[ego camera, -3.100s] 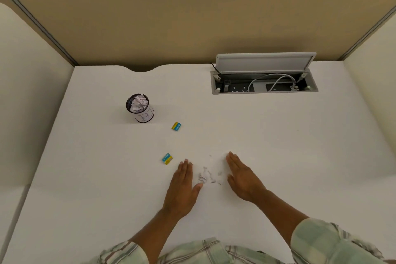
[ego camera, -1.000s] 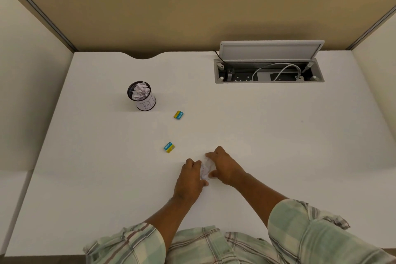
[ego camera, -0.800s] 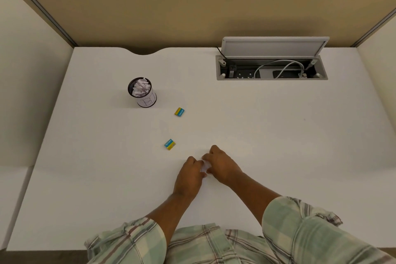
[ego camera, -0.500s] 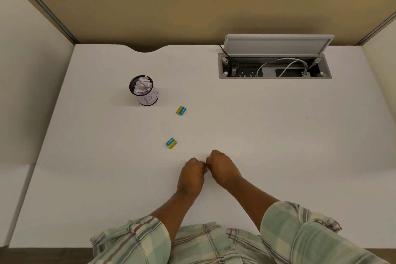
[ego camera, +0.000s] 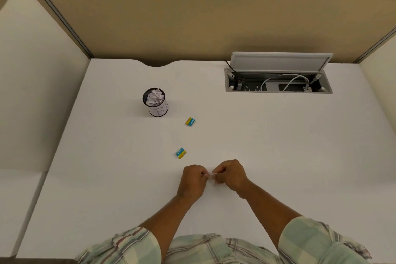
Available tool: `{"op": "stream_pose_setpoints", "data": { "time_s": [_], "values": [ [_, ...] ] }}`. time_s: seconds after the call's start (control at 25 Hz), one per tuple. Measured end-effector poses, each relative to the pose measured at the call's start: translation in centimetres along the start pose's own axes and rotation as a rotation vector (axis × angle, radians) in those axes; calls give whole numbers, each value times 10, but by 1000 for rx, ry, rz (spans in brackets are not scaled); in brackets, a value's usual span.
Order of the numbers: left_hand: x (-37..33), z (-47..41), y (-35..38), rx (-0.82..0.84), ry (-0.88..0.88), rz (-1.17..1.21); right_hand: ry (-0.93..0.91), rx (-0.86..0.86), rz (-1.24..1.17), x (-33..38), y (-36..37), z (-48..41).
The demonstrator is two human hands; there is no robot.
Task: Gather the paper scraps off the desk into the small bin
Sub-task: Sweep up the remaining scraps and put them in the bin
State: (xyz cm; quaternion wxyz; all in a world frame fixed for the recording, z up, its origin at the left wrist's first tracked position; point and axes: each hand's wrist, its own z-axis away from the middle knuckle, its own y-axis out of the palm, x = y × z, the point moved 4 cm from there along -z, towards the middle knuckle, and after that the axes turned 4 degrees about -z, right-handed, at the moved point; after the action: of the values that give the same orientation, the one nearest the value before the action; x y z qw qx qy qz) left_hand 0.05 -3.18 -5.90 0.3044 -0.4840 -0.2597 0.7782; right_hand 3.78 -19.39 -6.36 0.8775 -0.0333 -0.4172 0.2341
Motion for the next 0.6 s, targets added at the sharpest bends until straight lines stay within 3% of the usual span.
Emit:
{"op": "stream_pose_setpoints", "data": {
  "time_s": [0.32,0.48,0.6],
  "values": [
    [30,-27,-107,-164,-165,353,7,-18,-568,80,26,-16],
    [41,-58,-169,-295,-170,400,-45,24,-638,150,56,-39],
    [45,-86,-214,-401,-149,424,-122,27,-553,208,76,-60]
  ]
}}
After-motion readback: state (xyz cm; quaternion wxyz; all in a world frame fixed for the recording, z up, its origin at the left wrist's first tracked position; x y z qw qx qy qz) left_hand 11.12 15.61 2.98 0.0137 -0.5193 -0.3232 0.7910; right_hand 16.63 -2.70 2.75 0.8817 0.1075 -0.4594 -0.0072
